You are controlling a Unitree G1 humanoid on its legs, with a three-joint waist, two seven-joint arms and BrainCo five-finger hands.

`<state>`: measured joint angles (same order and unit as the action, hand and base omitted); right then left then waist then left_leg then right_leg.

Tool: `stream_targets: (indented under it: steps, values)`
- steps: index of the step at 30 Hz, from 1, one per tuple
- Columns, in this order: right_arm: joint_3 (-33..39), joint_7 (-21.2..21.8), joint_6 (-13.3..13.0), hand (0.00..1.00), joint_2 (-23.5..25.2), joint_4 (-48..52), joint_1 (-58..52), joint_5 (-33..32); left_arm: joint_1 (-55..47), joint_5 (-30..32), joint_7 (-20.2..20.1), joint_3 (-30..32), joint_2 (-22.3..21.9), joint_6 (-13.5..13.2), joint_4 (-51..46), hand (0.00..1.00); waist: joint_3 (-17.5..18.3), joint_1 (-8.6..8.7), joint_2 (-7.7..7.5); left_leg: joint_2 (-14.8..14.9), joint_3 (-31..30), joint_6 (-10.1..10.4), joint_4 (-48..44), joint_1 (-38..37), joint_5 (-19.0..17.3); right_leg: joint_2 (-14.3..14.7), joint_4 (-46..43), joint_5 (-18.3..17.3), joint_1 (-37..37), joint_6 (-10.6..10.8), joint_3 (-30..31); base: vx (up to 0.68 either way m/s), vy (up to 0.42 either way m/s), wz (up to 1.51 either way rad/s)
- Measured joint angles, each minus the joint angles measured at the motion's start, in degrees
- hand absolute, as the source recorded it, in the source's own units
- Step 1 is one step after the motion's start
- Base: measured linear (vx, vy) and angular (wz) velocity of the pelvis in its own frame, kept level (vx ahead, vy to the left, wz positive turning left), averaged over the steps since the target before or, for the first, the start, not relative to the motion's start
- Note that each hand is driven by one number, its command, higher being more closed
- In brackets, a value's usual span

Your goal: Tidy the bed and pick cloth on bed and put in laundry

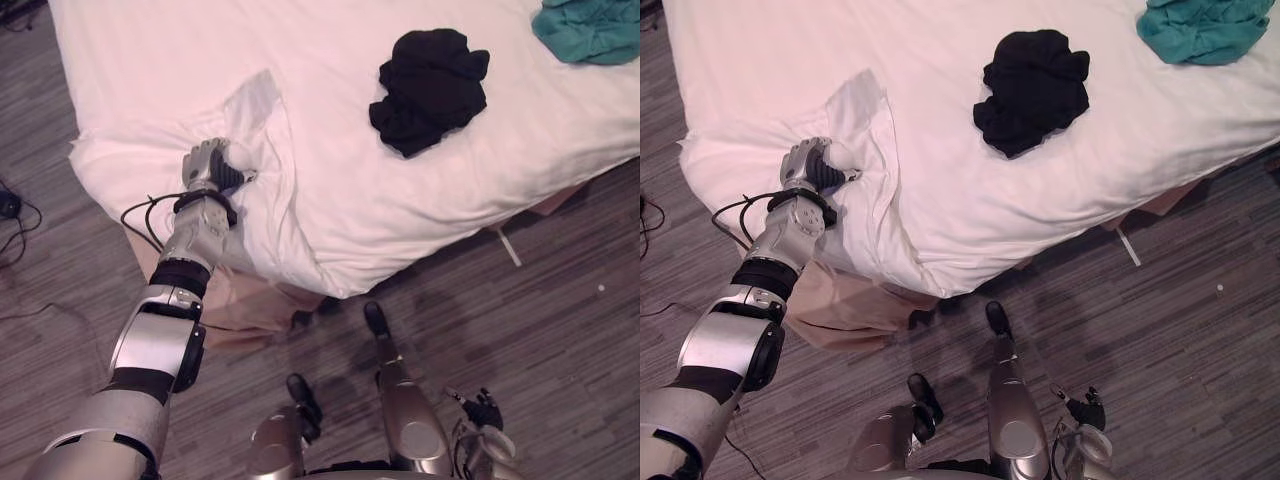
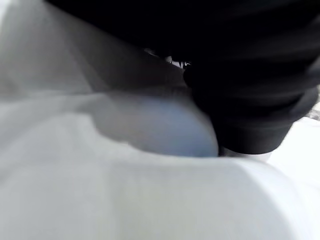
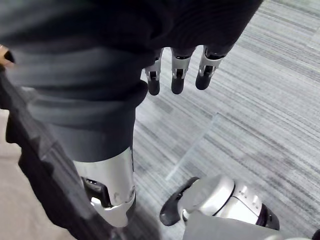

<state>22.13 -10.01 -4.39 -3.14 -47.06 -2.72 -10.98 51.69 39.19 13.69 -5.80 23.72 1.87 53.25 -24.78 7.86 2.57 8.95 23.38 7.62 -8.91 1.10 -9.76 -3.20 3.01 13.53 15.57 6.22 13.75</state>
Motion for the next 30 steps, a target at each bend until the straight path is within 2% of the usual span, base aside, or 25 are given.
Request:
stream_targets:
  steps: [1, 5, 6, 7, 9, 11, 12, 13, 15, 17, 20, 23, 26, 30]
  values:
    - [0.1, -0.1, 0.1, 0.0, -0.7, 1.0, -0.1, -0.2, -2.3, -0.2, -0.2, 1.0, 0.0, 0.0, -1.6, 1.0, 0.0, 0.01, 0.03, 0.0, -0.7, 0.0, 0.0, -0.5, 0.0, -0.1, 0.0, -0.5, -0.8, 0.5, -0.9, -0.03, -0.014, 0.18]
    - [1.6, -1.3, 0.6, 0.0, -3.6, 3.4, 0.0, 1.6, -15.8, -0.9, -0.3, 4.6, 0.0, -0.5, -9.8, 1.0, 0.2, -0.68, 0.29, 0.1, -2.9, 0.1, 0.9, -2.9, 0.2, -0.3, 0.1, -1.0, -4.0, -0.3, -3.2, -0.01, -0.015, 0.24]
    - [2.7, -1.8, 0.7, 0.0, -4.2, 4.1, 0.0, 2.8, -20.5, -1.4, -0.2, 6.8, 0.0, -0.9, -11.7, 0.0, 0.4, -1.06, 0.35, 0.1, -3.2, 0.1, 1.0, -3.6, 0.2, -0.3, 0.2, -1.1, -5.0, -0.4, -3.7, 0.0, -0.003, 0.16]
    - [2.9, -2.2, 1.0, 0.0, -4.7, 4.5, -0.1, 3.4, -23.3, -1.7, -0.2, 8.3, 0.0, -1.0, -12.7, 0.0, 0.8, -1.11, 0.38, 0.1, -3.6, 0.1, 1.0, -3.9, 0.2, -0.3, 0.3, -1.1, -5.5, -0.4, -4.1, 0.01, -0.004, 0.19]
    - [4.4, -2.4, 1.8, 0.0, -5.2, 8.5, -2.2, 5.5, -34.1, -3.4, -0.3, 14.1, -0.6, -0.6, -15.3, 0.0, 4.7, -2.82, 0.73, 0.1, -4.5, 0.3, 1.9, -4.3, 0.3, 0.0, 1.4, -1.1, -6.3, -0.5, -4.5, 0.04, -0.009, 0.13]
    - [5.1, -2.6, 2.7, 0.0, -5.4, 13.6, -4.0, 8.5, -42.1, -4.1, -1.0, 19.7, -2.1, 0.3, -15.5, 0.0, 6.7, -3.73, 1.17, 0.1, -5.5, 0.4, 3.0, -6.1, 0.4, 0.1, 2.6, -1.2, -8.6, -0.5, -5.6, 0.06, -0.012, 0.19]
    - [5.2, -2.6, 3.0, 1.0, -5.6, 16.3, -4.6, 10.3, -45.3, -5.1, -1.1, 21.9, -3.2, 0.3, -15.6, 0.0, 7.7, -4.01, 1.25, 0.1, -6.1, 0.4, 3.1, -6.4, 0.3, 0.1, 2.6, -1.5, -9.3, -0.8, -6.1, 0.03, 0.001, 0.27]
    - [5.2, -2.9, 3.2, 1.0, -5.7, 19.1, -4.8, 12.4, -48.5, -5.9, -0.9, 24.1, -4.6, 0.7, -15.6, 0.0, 8.8, -4.51, 1.18, 0.1, -6.2, 0.4, 3.4, -6.9, 0.3, 0.0, 2.6, -1.6, -9.8, -0.9, -6.7, 0.0, 0.007, 0.21]
    - [5.4, -3.8, 3.3, 1.0, -5.8, 26.2, -5.1, 15.0, -53.4, -7.6, 0.2, 29.8, -7.4, 3.0, -15.1, 0.0, 10.6, -5.81, 0.92, 0.0, -6.8, 0.4, 3.8, -7.5, 0.4, -0.1, 2.6, -1.8, -10.3, -0.9, -7.1, -0.01, 0.008, 0.12]
    - [5.6, -4.4, 3.2, 1.0, -6.3, 32.4, -4.6, 16.9, -57.0, -10.3, 1.8, 34.2, -8.5, 4.5, -14.1, 0.0, 11.5, -6.41, 0.62, -0.2, -7.7, 0.4, 4.0, -7.5, 0.4, -0.4, 2.6, -1.9, -10.8, -0.9, -7.7, -0.02, 0.006, 0.15]
    - [5.3, -5.1, 3.1, 1.0, -8.4, 38.4, -1.2, 20.9, -62.3, -13.4, 3.8, 37.5, -11.7, 4.7, -13.8, 0.0, 11.6, -7.77, 0.42, -0.8, -8.2, 0.4, 4.0, -7.7, 0.4, -1.0, 2.6, -1.9, -11.2, -0.9, -7.9, -0.05, 0.018, 0.08]
    - [2.1, -6.3, 3.0, 1.0, -10.8, 40.0, 4.2, 23.1, -64.8, -16.2, 4.2, 37.4, -16.0, 4.7, -13.2, 0.0, 11.5, -8.86, -0.06, -1.6, -8.3, 0.2, 3.8, -7.0, 0.5, -1.8, 2.6, -1.9, -10.5, -0.8, -7.7, -0.07, 0.02, 0.03]
    - [-7.0, -6.6, 3.0, 1.0, -13.4, 41.6, 13.4, 23.7, -65.3, -18.9, 4.3, 36.0, -19.4, 4.6, -12.0, 0.0, 10.5, -9.02, -1.35, -2.1, -9.2, 0.1, 2.1, -3.3, 0.6, -2.5, 2.6, -1.4, -7.9, -0.7, -8.0, -0.11, -0.015, 0.09]
    - [-18.9, -6.6, 3.0, 1.0, -16.3, 39.8, 28.7, 24.1, -61.5, -21.7, 5.4, 28.2, -20.4, 3.6, -11.5, 0.0, 5.3, -9.56, -1.54, -1.9, -12.0, 0.1, -2.1, 2.1, 0.6, -3.0, 1.7, -0.9, -5.3, -0.6, -10.0, -0.11, -0.03, 0.29]
